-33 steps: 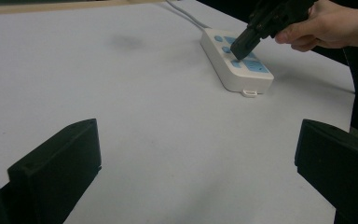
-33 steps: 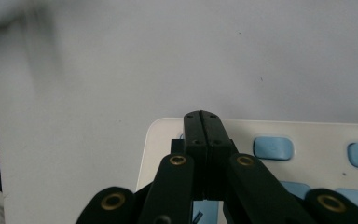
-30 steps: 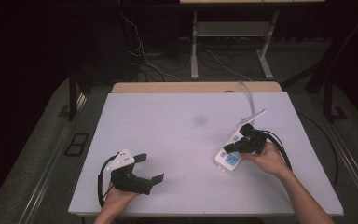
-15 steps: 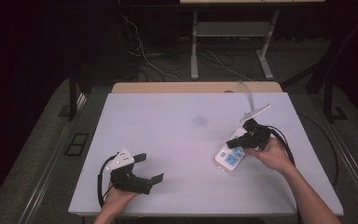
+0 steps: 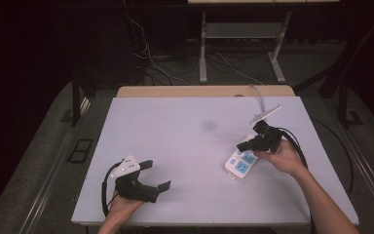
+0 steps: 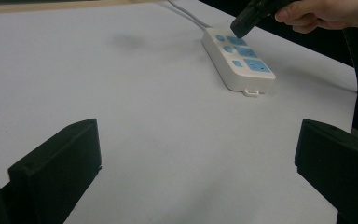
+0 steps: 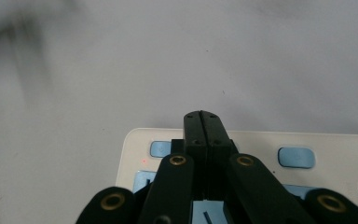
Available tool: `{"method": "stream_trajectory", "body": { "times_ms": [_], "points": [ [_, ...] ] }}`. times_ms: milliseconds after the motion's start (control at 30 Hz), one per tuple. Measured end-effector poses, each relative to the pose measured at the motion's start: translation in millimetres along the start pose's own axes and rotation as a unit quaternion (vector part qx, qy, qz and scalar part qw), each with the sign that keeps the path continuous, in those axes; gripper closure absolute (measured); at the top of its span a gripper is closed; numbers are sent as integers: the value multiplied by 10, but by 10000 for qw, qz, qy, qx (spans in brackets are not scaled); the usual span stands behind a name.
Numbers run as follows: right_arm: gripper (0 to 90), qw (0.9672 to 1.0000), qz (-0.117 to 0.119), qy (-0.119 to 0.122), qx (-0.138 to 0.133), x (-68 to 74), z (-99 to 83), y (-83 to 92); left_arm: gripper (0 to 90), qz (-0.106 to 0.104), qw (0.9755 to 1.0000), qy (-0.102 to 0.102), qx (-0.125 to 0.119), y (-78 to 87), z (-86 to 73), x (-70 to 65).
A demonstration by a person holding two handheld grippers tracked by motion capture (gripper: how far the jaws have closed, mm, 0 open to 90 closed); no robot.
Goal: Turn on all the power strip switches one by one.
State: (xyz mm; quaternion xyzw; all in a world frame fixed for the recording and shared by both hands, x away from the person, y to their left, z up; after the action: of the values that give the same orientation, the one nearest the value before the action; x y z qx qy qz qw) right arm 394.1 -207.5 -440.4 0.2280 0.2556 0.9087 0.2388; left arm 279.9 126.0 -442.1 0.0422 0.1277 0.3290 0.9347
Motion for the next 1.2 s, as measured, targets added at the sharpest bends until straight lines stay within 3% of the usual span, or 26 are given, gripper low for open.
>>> {"method": "stream_trajectory", "body": {
  "times_ms": [800, 1033, 1200],
  "points": [
    [900, 9998, -29, -118, 143, -144, -75, -94, 0, 33, 10000, -32, -34, 14, 7, 10],
    [900, 9997, -83, -34, 223, -136, -88, -133, 0, 57, 10000, -36, -45, 21, 10, 18],
    [900, 9995, -103, 174, 248, -122, -105, -132, 0, 48, 10000, -41, -26, 8, 4, 11]
  ]
}}
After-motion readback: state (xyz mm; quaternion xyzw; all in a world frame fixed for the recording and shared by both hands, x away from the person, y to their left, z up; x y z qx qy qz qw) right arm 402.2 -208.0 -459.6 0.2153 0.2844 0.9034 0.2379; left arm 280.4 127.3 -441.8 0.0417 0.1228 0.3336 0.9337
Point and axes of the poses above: each handheld gripper's, and its own axes: y roughly backward along the jaws, z roughly out of its top, x roughly to its left, the point moved 6 cm from there along -y, roughly forward along the jaws, and after that the axes turned 15 degrees about -x, right-handed, at the moved point
